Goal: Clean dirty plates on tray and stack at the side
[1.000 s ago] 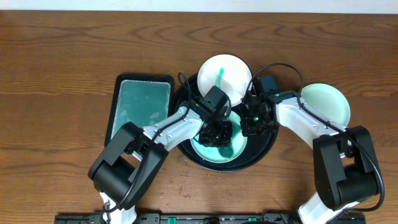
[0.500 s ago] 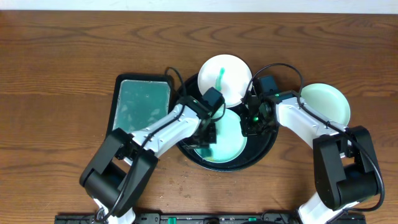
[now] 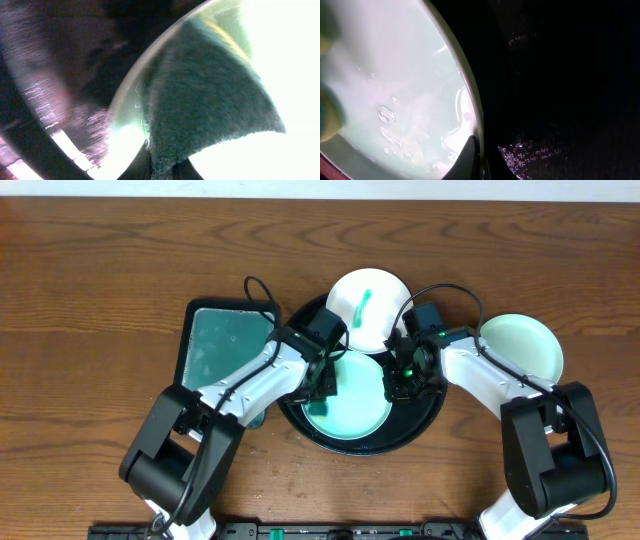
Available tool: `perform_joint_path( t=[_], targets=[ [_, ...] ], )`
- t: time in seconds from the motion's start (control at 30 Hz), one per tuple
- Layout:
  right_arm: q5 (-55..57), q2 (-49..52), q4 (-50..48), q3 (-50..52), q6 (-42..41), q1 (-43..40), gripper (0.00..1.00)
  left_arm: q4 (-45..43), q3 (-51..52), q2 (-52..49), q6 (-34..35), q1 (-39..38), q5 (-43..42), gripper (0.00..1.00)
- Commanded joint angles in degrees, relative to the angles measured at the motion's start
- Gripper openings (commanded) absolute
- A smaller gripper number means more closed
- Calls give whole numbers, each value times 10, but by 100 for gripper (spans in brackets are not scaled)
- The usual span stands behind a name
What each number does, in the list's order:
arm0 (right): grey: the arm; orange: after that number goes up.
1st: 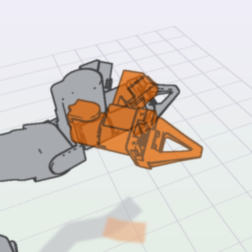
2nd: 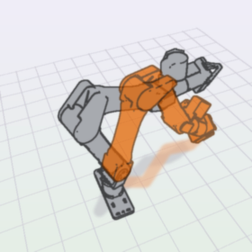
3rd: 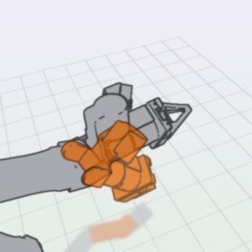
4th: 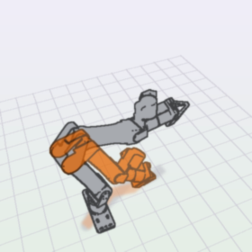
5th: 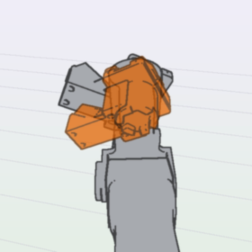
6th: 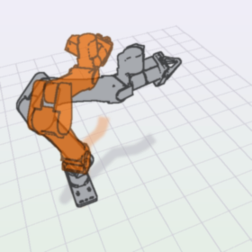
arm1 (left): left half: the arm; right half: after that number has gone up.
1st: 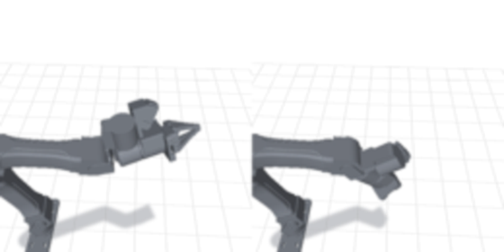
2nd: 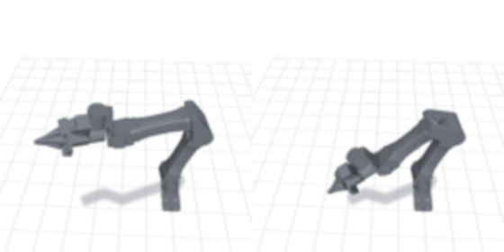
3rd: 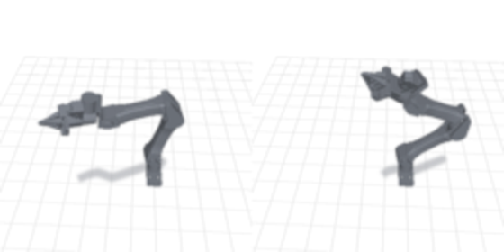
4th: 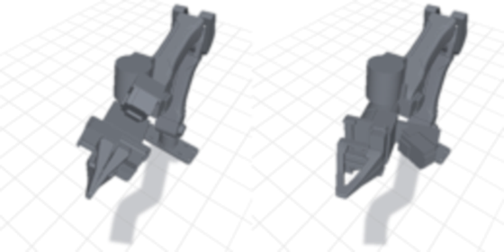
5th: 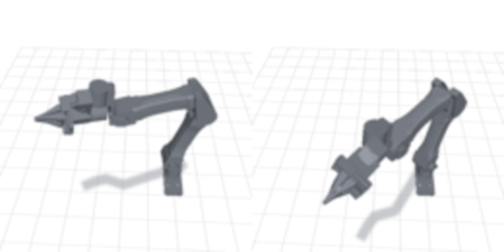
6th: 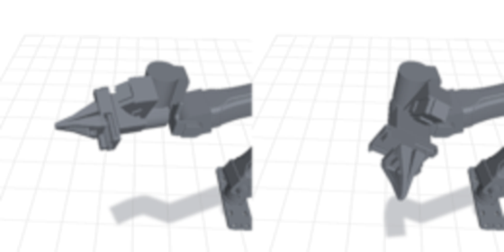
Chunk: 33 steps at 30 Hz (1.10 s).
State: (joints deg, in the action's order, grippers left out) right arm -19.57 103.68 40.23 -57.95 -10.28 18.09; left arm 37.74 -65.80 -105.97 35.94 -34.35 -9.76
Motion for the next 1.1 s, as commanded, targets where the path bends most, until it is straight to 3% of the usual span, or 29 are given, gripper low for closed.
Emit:
perform_joint_path(
  t=[0.0,0.53,1.07],
  targets=[
    [33,11,-3,6,7,1,1,-73,13,-12,-14,10,-111,7],
    [32,11,-4,6,7,1,1,-231,14,-70,-14,-22,-288,8],
    [33,11,-4,6,7,1,1,-245,14,-85,-28,-51,-348,8]
  ],
)
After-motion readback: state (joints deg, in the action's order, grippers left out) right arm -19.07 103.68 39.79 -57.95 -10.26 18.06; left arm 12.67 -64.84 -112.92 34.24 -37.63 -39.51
